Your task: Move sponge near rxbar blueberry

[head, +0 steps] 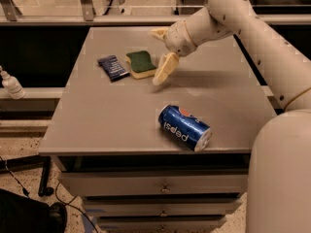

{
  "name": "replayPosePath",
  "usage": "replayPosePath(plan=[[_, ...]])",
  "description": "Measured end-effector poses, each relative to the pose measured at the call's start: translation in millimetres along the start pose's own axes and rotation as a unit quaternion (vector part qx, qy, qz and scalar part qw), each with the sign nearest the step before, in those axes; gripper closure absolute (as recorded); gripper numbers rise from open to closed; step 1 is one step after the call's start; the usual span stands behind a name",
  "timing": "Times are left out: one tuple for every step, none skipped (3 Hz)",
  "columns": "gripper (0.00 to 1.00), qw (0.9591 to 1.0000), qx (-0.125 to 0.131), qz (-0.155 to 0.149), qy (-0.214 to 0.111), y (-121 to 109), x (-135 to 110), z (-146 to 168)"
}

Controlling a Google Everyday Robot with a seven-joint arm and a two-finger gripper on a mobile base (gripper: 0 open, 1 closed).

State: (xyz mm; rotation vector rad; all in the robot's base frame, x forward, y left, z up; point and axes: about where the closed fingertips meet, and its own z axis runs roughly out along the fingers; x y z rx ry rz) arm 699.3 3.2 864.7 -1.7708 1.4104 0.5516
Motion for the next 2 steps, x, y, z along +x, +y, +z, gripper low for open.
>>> replayPosePath(plan=[[0.0, 0.9999, -0.002, 0.01, -0.009, 7.6, 2.1, -17.1], [0.0, 0.998, 0.043, 0.046, 0.002, 4.9, 10.6, -76.8]])
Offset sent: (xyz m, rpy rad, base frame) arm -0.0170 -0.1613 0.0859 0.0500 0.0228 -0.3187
